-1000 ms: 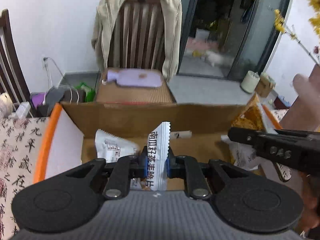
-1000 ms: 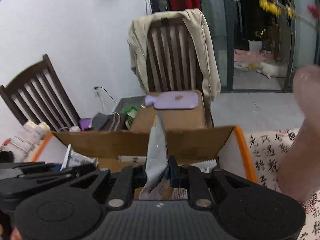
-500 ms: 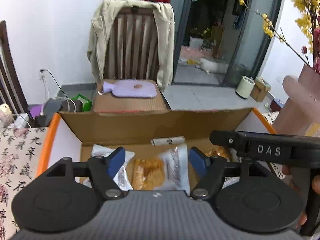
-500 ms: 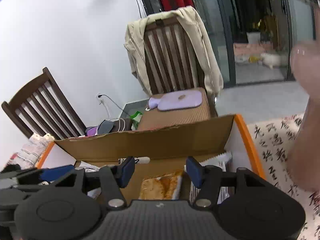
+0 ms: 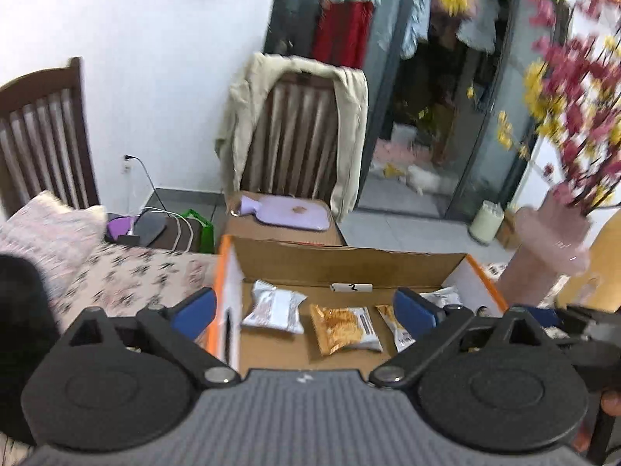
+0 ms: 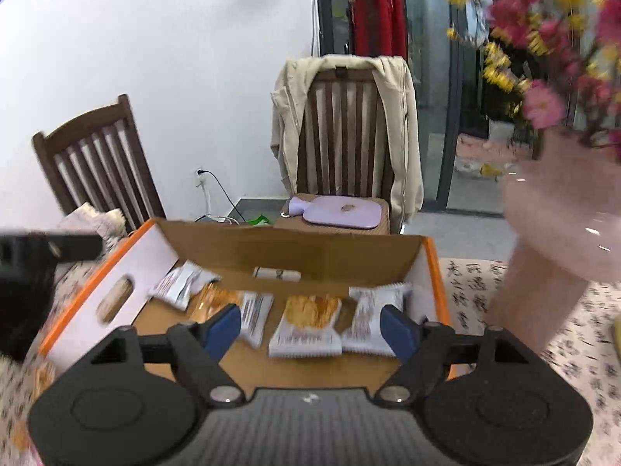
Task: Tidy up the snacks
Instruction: 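Open the right gripper inside the box while the left gripper releases its packet, then withdraw both grippers from the box back over the table, then grasp a golden cracker packet with the right gripper while the left gripper grasps a white cracker packet, then carry the golden packet in the right gripper into the box while the left gripper carries its packet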
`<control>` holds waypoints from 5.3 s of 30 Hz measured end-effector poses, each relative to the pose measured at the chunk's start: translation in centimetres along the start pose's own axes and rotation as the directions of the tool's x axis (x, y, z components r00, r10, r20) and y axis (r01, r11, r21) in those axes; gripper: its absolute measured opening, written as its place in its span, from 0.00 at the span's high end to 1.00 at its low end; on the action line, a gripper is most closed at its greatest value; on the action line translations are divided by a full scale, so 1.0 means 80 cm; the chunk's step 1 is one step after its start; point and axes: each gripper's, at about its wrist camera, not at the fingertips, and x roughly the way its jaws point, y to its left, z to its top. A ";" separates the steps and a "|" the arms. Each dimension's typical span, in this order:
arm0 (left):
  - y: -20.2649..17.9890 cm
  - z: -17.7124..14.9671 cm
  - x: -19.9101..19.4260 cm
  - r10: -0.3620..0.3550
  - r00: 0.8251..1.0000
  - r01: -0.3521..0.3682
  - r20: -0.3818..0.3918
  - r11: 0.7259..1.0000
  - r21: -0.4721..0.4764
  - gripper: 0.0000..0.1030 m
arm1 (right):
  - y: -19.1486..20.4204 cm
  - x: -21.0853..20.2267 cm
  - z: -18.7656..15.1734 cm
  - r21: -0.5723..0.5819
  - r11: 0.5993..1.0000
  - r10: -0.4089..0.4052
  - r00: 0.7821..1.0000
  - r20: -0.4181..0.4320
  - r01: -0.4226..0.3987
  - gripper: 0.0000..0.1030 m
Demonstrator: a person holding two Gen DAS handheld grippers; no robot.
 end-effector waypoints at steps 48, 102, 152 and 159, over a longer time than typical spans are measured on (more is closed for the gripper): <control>-0.019 -0.490 -0.486 0.138 0.970 -0.169 0.200 0.975 0.147 0.00 | 0.110 -0.489 -0.522 -0.108 0.993 -0.022 0.969 0.245 0.050 0.01; 0.078 -0.226 -0.088 0.226 0.973 -0.226 -0.051 0.974 0.004 0.58 | -0.066 -0.227 -0.310 0.111 0.991 -0.080 0.997 -0.007 0.081 0.54; 0.026 -0.342 -0.419 0.057 0.982 -0.070 0.178 0.995 0.064 0.58 | 0.070 -0.426 -0.374 -0.015 1.000 -0.019 0.993 0.120 0.021 0.57; 0.023 -0.277 -0.373 0.017 0.973 -0.045 0.229 0.992 0.116 0.58 | 0.062 -0.402 -0.311 -0.062 0.997 0.046 0.986 0.159 -0.037 0.57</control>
